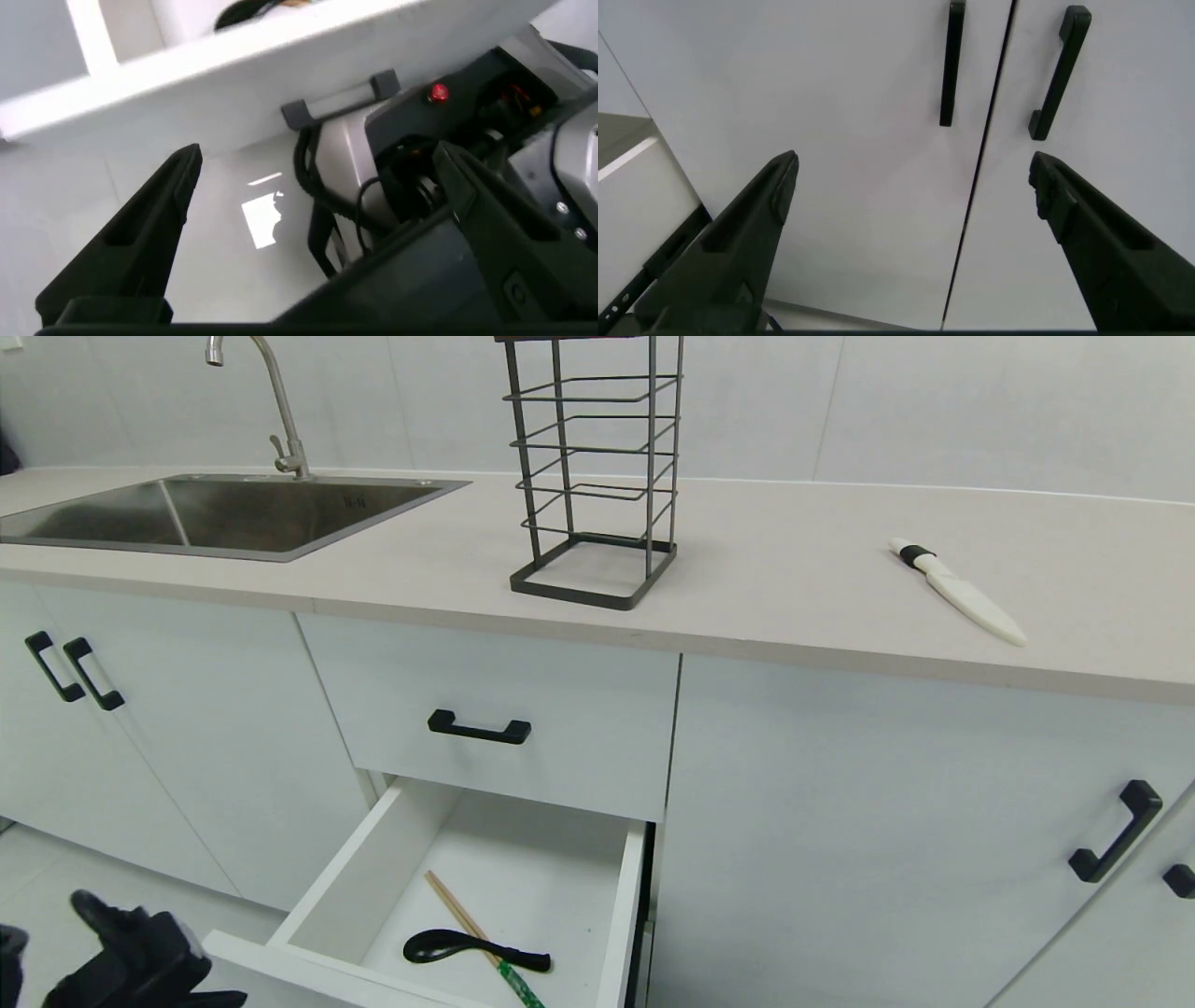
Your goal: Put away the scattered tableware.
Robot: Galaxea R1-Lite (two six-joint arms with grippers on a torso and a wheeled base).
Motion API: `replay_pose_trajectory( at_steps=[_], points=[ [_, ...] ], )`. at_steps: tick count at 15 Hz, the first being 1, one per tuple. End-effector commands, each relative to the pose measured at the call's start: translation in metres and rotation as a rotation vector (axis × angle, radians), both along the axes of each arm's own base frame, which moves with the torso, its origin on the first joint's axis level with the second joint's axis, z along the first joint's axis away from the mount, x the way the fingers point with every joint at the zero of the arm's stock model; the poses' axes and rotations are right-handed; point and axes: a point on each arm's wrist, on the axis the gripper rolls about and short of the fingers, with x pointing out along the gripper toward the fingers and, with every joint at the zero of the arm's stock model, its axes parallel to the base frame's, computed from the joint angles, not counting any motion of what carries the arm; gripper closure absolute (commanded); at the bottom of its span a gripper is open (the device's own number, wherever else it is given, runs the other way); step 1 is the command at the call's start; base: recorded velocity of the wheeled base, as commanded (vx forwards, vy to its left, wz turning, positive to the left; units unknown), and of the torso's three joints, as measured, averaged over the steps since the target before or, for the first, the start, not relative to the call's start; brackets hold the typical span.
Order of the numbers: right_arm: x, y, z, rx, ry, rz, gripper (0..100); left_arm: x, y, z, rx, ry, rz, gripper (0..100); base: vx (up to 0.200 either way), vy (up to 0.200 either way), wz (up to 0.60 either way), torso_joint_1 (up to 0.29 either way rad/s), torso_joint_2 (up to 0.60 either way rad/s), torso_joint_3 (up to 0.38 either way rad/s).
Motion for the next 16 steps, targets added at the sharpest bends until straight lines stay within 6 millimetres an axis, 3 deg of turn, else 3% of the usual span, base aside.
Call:
replay_pose_trajectory(
  at_steps=[1, 9, 12, 16],
  points=[
    [0.0, 0.0, 0.0, -0.001, -0.003, 0.001, 0, 0.019, -0.013, -0.012, 0.023, 0.1, -0.094, 0, 0.0, 0.0, 0.0, 0.0, 0.0, 0.0],
    [0.0, 0.0, 0.0, -0.001, -0.003, 0.001, 0, 0.032, -0.02, -0.023, 0.055, 0.17, -0.082, 0, 0.0, 0.0, 0.0, 0.0, 0.0, 0.0],
    [0.0, 0.0, 0.0, -0.001, -0.003, 0.001, 0, 0.05, -0.024, -0.029, 0.031, 0.148, -0.019, 0, 0.0, 0.0, 0.0, 0.0, 0.0, 0.0],
    [0.0, 0.0, 0.0, -0.001, -0.003, 0.001, 0, 0.06, -0.027, -0.032, 0.003, 0.115, -0.001, 0, 0.0, 0.0, 0.0, 0.0, 0.0, 0.0]
  ],
)
